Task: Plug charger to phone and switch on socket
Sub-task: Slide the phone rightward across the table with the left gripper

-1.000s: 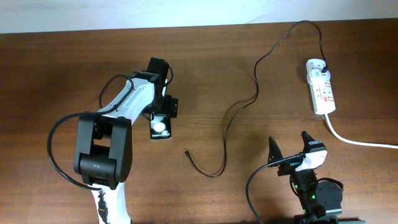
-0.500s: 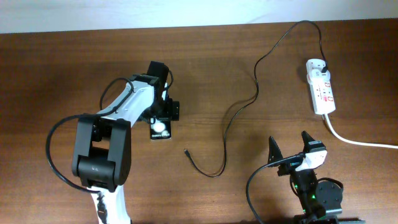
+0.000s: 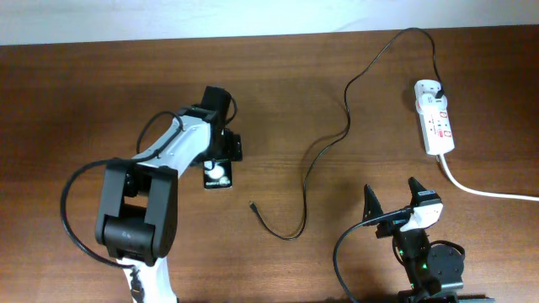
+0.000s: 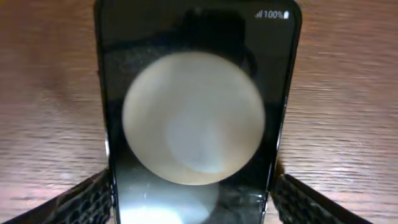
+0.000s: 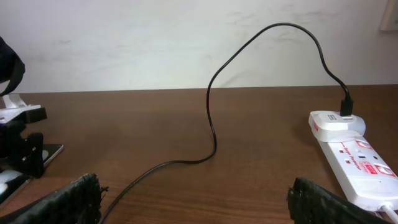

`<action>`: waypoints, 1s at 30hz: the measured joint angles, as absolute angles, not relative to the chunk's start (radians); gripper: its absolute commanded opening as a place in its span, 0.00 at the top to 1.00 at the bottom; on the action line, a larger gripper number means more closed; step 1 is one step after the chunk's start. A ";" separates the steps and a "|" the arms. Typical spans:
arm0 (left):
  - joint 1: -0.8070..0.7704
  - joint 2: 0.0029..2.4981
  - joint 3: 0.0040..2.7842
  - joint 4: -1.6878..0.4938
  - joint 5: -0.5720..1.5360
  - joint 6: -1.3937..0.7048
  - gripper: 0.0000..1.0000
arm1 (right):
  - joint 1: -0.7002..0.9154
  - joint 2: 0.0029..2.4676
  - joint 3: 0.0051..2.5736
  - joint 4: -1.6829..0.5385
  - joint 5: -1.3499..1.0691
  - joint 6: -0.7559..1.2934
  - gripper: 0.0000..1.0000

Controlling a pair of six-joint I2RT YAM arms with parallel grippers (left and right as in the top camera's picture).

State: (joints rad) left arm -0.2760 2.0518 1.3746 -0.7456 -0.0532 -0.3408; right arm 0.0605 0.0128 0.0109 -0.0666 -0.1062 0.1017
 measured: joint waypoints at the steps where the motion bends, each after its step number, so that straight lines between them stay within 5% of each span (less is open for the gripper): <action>1: -0.298 2.044 1.359 -0.719 -0.060 -0.340 0.20 | 0.060 0.013 0.011 -0.067 -0.106 0.101 0.01; 11: -0.360 2.044 1.356 -0.683 -0.053 -0.261 0.18 | 0.060 0.013 0.011 -0.067 -0.106 0.101 0.01; 13: -0.338 2.044 1.356 -0.683 -0.054 -0.257 0.07 | 0.060 0.013 0.011 -0.067 -0.106 0.101 0.01; 20: -0.289 2.044 1.356 -0.702 -0.054 -0.266 0.01 | 0.060 0.013 0.011 -0.067 -0.106 0.101 0.01; 30: -0.341 2.042 1.357 -0.730 -0.051 -0.275 0.03 | 0.060 0.013 0.011 -0.067 -0.106 0.101 0.01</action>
State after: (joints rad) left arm -0.3412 2.0418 1.3567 -0.7296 -0.0513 -0.2752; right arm 0.0605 0.0128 0.0109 -0.0666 -0.1062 0.1013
